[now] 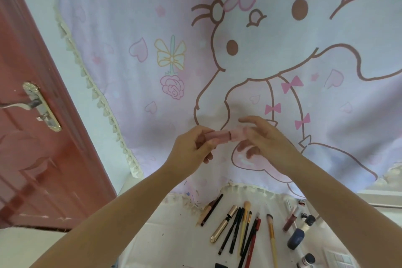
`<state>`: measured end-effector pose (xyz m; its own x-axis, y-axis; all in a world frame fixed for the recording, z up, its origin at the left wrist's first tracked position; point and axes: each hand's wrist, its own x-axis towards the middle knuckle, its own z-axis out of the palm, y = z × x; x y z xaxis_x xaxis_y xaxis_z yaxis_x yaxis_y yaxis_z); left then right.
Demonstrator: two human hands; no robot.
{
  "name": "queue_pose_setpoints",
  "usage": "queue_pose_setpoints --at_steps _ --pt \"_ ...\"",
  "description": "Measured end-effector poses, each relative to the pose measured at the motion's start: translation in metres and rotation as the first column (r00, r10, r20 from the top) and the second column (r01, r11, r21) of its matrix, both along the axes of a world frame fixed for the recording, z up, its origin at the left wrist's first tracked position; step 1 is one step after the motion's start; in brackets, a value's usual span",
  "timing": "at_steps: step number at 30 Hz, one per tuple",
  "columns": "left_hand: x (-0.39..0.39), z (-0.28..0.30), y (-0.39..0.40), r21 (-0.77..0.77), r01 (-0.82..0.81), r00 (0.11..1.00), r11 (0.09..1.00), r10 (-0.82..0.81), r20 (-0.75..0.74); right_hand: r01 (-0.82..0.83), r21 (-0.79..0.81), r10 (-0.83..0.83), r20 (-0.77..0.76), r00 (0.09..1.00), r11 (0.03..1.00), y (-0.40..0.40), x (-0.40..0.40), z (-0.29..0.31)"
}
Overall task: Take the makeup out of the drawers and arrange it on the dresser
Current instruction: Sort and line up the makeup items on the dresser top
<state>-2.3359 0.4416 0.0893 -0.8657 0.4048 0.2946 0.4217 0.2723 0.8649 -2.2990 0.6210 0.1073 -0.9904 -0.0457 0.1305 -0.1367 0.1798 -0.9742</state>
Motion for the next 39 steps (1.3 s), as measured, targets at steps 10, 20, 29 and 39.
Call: queue_pose_setpoints --at_steps 10,20,29,39 --pt "0.005 -0.002 -0.005 -0.057 -0.005 1.000 0.998 0.003 -0.030 0.027 -0.058 -0.036 -0.156 0.987 0.998 0.007 -0.006 -0.011" --pt "-0.002 0.005 -0.006 -0.142 -0.034 0.983 0.989 0.007 -0.182 -0.168 -0.199 0.165 -0.031 0.986 0.966 0.004 -0.013 -0.016" --pt "-0.013 0.006 -0.010 -0.070 -0.041 0.993 0.997 0.032 -0.115 0.005 -0.043 0.009 0.315 0.949 0.999 -0.005 -0.023 -0.004" --pt "-0.019 0.002 -0.013 -0.150 -0.050 0.984 0.987 0.022 -0.179 -0.086 -0.166 0.104 0.107 0.989 0.982 -0.001 -0.022 -0.012"
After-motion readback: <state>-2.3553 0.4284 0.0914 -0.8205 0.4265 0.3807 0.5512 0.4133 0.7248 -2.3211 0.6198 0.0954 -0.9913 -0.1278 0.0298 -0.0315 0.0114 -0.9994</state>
